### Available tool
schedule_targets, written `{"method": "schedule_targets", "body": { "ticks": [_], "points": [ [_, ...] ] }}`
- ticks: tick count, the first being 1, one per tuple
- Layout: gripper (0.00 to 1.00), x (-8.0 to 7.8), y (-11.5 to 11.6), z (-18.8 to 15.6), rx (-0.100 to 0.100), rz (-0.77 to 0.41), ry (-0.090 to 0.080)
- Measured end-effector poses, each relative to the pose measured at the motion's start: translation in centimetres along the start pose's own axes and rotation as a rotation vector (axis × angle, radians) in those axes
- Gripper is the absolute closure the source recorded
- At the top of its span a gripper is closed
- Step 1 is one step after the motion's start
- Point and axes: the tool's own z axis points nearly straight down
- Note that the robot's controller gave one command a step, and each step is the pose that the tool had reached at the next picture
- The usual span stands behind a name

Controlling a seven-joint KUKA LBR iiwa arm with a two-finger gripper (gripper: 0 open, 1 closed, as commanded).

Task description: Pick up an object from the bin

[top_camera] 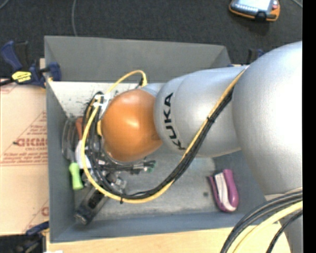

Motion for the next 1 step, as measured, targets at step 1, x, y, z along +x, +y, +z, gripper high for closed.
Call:
{"method": "schedule_targets", "body": {
  "ticks": [1],
  "points": [
    [1.0, -0.14, 0.0, -3.45, 0.001, -0.002, -0.002]
  ]
}}
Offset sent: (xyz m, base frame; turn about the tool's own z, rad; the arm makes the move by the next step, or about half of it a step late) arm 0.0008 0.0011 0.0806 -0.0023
